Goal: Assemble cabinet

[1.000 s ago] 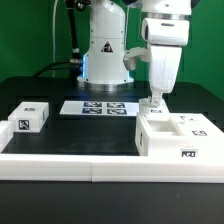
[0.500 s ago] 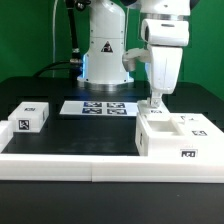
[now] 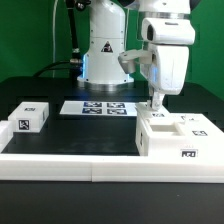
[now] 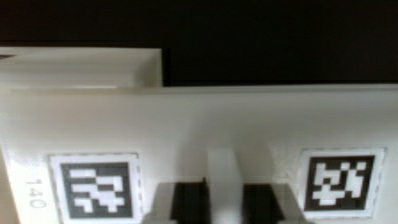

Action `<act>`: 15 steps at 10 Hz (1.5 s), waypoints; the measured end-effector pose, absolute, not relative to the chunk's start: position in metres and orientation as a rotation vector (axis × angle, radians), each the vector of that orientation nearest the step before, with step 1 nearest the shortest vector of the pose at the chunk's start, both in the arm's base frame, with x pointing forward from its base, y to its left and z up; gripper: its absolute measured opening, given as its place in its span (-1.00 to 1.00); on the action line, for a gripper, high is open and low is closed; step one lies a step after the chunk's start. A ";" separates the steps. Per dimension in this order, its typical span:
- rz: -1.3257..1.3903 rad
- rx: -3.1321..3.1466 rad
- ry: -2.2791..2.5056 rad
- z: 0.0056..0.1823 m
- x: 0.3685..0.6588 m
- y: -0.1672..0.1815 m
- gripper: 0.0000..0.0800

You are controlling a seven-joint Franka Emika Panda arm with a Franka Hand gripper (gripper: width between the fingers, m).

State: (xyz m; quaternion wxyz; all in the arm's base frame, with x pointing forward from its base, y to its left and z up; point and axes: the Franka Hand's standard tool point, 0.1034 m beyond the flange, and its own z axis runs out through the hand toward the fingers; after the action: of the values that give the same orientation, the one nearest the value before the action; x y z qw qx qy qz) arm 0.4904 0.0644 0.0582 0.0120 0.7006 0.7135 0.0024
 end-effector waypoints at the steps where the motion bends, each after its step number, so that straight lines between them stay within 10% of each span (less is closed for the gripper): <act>1: 0.008 2.184 2.224 0.058 0.490 0.064 -0.82; 15: 0.084 2.182 2.186 0.060 0.577 0.065 -0.81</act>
Offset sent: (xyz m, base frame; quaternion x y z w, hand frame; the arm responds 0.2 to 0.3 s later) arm 0.0153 -0.0019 -0.0126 -0.0029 0.0169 -0.0141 0.9998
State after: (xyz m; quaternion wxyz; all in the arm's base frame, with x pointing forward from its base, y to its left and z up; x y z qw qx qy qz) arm 0.5765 0.0646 0.0596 0.0258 0.7058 0.7074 0.0270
